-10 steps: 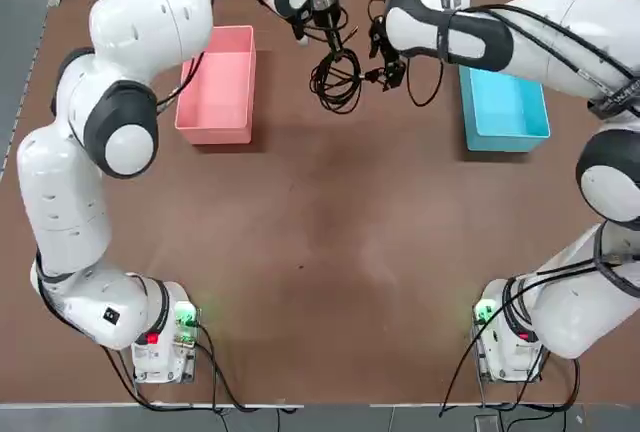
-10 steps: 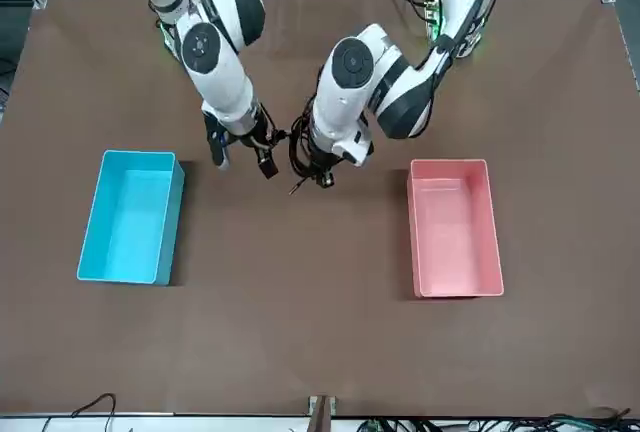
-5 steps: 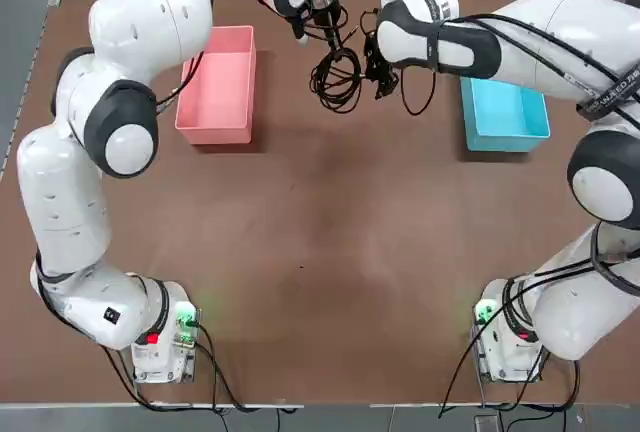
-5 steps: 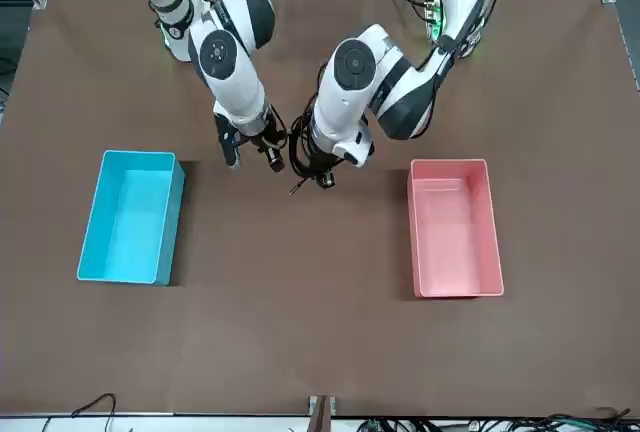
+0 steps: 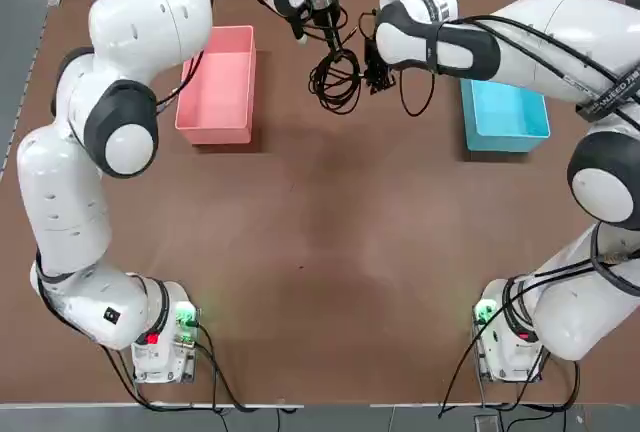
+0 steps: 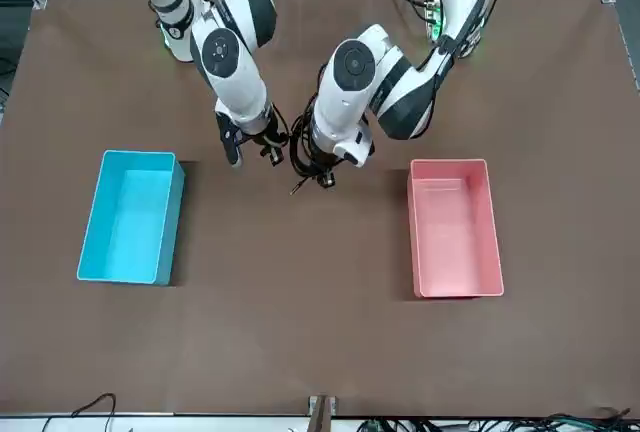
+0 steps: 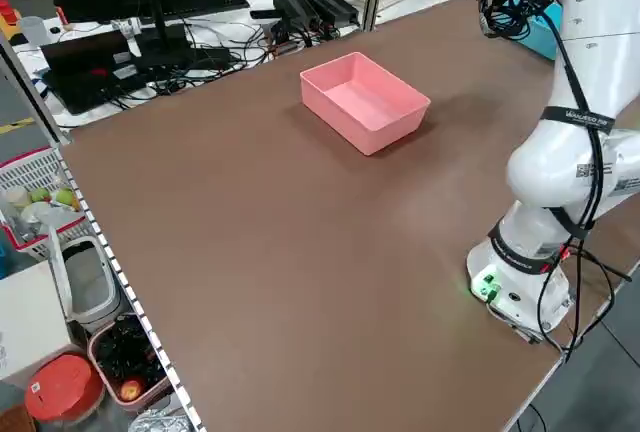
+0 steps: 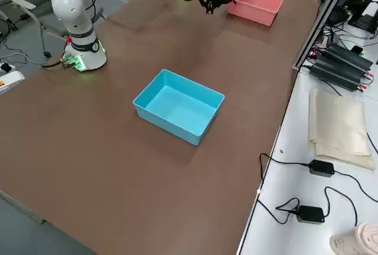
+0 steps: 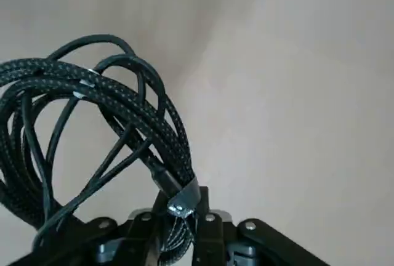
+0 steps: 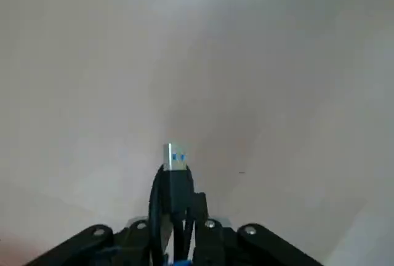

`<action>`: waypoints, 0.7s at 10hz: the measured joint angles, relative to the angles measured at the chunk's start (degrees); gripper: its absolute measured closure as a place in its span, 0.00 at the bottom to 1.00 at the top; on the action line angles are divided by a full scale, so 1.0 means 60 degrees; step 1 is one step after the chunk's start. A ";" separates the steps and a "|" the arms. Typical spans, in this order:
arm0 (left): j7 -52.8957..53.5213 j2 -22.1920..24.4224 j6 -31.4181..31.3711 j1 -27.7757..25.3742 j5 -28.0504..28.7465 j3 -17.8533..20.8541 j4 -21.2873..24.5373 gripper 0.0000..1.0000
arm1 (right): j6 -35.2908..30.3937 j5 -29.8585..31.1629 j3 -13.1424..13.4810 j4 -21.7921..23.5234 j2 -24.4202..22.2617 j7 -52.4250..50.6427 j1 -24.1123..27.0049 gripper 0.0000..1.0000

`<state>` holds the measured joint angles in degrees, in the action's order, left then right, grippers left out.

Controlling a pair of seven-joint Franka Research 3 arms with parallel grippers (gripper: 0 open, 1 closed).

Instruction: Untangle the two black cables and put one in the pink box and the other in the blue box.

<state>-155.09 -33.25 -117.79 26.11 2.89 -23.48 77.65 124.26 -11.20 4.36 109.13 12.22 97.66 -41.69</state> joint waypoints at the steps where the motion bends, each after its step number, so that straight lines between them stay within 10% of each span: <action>1: 0.0000 0.0000 0.0032 -0.0007 0.0000 0.0000 -0.0004 0.80 | -0.0009 0.0000 0.0014 -0.0017 0.0000 0.0000 0.0000 0.86; 7: 0.0012 0.0003 0.0437 -0.0129 0.0000 0.0088 -0.0098 0.80 | -0.0986 0.0000 0.0178 -0.0817 -0.0003 -0.0009 0.0230 0.93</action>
<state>-155.02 -33.23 -115.17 25.34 2.89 -22.95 77.06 118.35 -11.20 5.43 104.23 12.20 97.61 -40.31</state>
